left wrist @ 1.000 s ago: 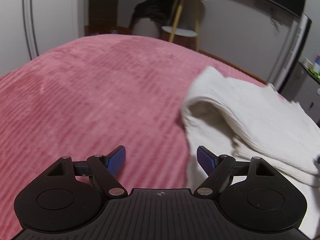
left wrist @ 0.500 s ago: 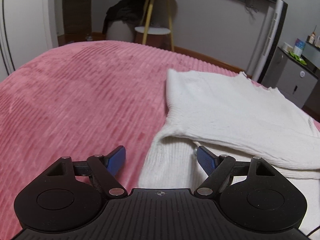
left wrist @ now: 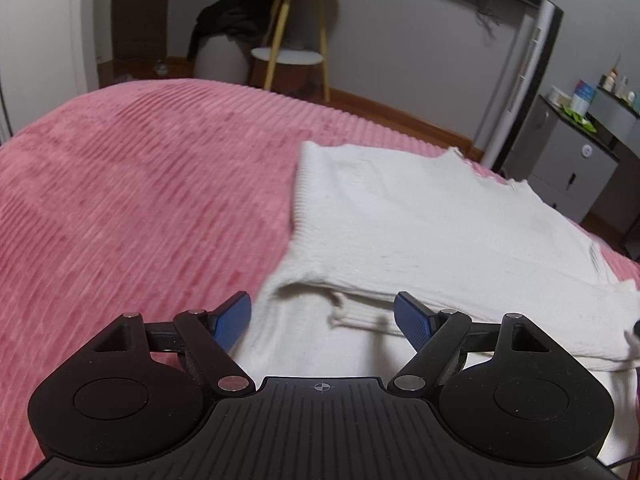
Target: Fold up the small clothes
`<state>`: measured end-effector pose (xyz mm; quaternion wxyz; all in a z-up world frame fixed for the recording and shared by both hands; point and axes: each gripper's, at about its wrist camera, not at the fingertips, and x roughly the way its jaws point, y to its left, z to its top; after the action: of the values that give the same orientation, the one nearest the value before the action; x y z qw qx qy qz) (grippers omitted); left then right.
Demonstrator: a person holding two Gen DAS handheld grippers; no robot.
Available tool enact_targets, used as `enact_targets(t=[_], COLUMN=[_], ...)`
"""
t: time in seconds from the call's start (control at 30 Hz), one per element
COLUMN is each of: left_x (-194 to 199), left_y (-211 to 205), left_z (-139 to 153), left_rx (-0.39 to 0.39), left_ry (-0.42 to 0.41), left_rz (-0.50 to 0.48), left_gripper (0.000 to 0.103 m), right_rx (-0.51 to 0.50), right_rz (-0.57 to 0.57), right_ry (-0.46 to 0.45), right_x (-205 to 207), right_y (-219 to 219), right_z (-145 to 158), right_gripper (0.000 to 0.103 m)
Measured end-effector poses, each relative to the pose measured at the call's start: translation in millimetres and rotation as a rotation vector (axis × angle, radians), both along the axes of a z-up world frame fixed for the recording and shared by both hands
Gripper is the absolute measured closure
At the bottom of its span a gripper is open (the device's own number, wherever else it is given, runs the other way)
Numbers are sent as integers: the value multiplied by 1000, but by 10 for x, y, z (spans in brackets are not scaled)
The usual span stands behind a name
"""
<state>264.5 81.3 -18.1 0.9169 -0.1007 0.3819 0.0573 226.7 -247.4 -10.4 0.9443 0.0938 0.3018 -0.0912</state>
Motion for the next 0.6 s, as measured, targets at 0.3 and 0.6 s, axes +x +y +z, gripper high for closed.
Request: enact_targets(t=[0.3,0.6], left_x=[210,180], left_y=[-227,-215], left_z=[-130,-305], left_rx=[66,123], left_ry=[23,18], left_rz=[-33,-68], left_gripper=[16,10], right_rx=[-3,-68], right_rz=[66,99], right_ry=[-31,18], right_x=[102,89], right_y=[245,268], right_z=[42,-190], right_gripper=[81,82])
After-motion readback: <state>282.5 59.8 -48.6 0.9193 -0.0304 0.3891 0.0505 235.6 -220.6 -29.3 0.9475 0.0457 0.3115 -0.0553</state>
